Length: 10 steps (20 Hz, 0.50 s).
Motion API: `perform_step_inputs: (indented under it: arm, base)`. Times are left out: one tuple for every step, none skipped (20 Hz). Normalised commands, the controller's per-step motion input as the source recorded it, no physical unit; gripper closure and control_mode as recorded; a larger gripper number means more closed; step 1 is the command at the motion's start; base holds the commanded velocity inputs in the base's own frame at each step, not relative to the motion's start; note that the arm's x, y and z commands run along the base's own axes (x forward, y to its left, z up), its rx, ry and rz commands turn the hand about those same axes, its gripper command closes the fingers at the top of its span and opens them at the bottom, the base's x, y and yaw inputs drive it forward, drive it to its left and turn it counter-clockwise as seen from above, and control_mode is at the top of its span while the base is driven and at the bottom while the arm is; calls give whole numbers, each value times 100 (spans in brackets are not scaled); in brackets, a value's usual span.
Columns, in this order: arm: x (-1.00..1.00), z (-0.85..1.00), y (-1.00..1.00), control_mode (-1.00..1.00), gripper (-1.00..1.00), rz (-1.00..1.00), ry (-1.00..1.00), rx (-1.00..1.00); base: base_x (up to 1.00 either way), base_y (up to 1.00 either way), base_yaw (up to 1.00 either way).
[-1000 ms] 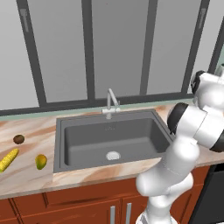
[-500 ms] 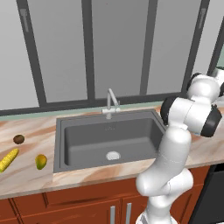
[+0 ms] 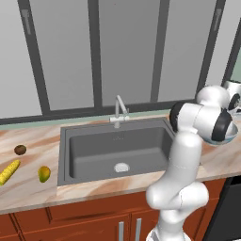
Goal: There is a mixed pile of frozen fruits and vegetables on the counter. Locate all the frozen vegetables and place the items in a bowl on the counter. Take all the frozen fruits and defrost them in a running sink.
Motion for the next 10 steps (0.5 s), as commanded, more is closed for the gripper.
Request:
perform_step_inputs:
  arm:
    - [0,-43,5,-100,100,4,7,1]
    - [0,-42,4,-100,100,4,6,1]
    - [0,-43,6,-100,100,4,7,1]
    - [0,-41,4,-100,100,4,7,1]
    - [0,-40,4,-100,100,4,7,0]
    - [0,-38,4,-100,100,4,7,0]
    - [0,-39,6,-100,-100,4,6,0]
    - [0,-34,5,-100,-100,4,5,0]
    - [0,-17,0,-100,-100,3,0,0]
    - [0,-1,0,-100,-100,0,0,0]
  base:
    - [0,0,0]
    - [0,0,0]
    - [0,0,0]
    - [0,0,0]
    - [0,0,0]
    - [0,0,0]
    - [0,0,0]
    - [0,0,0]
    - [0,0,0]
    - [0,0,0]
